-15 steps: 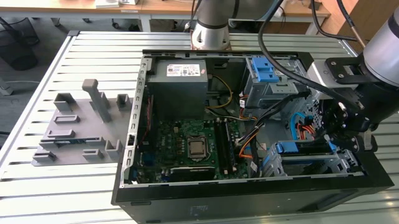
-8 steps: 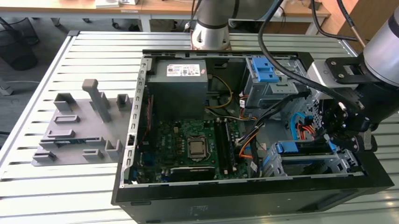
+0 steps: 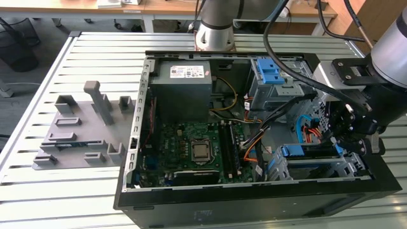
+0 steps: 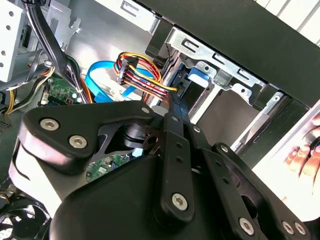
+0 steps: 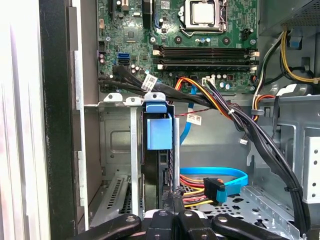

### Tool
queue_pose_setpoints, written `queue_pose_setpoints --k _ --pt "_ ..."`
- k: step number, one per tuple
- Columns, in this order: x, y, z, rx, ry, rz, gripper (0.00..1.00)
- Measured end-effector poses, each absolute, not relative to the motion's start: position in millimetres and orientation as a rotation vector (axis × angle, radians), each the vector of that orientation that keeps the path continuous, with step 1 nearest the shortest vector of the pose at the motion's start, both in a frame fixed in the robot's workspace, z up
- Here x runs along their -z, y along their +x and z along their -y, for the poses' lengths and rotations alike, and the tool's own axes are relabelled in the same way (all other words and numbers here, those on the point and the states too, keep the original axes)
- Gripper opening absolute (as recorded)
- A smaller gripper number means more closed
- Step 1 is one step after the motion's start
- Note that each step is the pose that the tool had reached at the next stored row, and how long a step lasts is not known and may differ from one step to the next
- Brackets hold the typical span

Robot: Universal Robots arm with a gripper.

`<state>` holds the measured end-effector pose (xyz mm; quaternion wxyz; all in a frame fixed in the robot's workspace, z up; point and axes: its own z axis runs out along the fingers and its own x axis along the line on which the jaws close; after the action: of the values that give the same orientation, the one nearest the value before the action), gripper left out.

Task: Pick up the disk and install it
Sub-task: 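Insert the second disk wire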

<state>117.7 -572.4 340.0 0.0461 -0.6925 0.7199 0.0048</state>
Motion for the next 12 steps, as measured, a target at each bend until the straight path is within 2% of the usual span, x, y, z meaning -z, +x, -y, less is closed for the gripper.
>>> queue_pose_setpoints --k 12 --pt "-349.0 111.7 572.4 -0.016 -2.113 -2.197 0.11"
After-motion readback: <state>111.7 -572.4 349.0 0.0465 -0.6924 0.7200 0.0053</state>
